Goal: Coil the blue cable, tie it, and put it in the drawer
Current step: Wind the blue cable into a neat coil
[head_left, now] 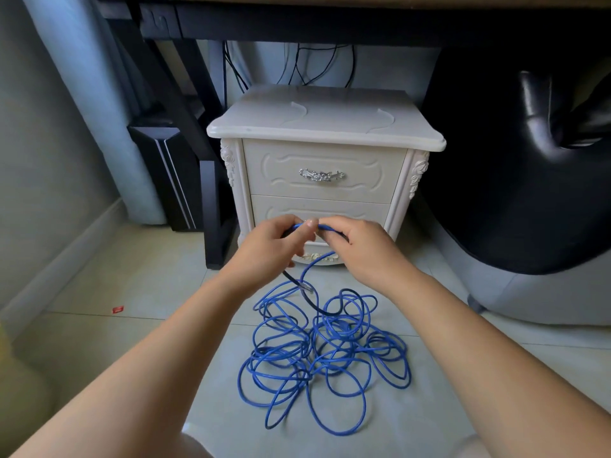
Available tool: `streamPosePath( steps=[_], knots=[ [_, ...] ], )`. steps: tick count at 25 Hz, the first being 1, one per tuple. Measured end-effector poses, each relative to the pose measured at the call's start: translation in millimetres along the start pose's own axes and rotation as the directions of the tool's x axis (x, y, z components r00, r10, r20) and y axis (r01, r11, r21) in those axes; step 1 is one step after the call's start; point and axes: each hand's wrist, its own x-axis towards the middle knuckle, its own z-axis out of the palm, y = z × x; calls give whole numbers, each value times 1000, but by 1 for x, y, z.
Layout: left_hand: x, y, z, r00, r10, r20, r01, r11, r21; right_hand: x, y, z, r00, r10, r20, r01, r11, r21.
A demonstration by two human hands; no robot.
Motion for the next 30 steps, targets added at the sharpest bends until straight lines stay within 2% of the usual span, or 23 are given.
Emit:
streamPosePath(
  steps=[2,4,8,10,13,15,18,21,24,25,27,30],
  knots=[
    [4,1,1,999,-22,-50,18,997,-79,-1,-1,-1,1000,21,20,-23,998,61],
    [6,1,-2,995,-86,-51,70,961,-268,-3,6,-5,992,90,89,-104,981,162],
    [7,5,-8,984,-178,-22,129,789,-601,-8,18,-23,953,221,208,-271,929,252],
    [9,5,-9,968,-251,-29,150,664,-732,-10,20,-24,953,214,215,-293,837,463],
    [12,5,-9,928,-371,-14,152,416,-897,-10,22,-12,953,95,288,-289,574,766],
    [14,6,-6,902,-432,10,151,293,-944,-12,18,2,934,25,356,-323,484,813],
    [11,6,6,887,-461,29,144,216,-966,-13,8,15,942,68,328,-321,463,826],
    [7,6,10,900,-430,69,170,200,-965,-11,5,14,962,119,247,-274,389,879],
    [1,7,4,927,-328,180,268,248,-931,-9,5,0,960,174,220,-260,250,933],
    [-2,10,3,931,-296,213,301,294,-907,-9,6,-4,957,177,228,-265,226,937],
    [-6,16,4,934,-256,251,345,449,-824,-9,4,-8,952,182,245,-284,232,930],
    [-8,26,7,946,-206,251,323,677,-661,-8,-3,-11,943,214,256,-310,276,910]
  ],
)
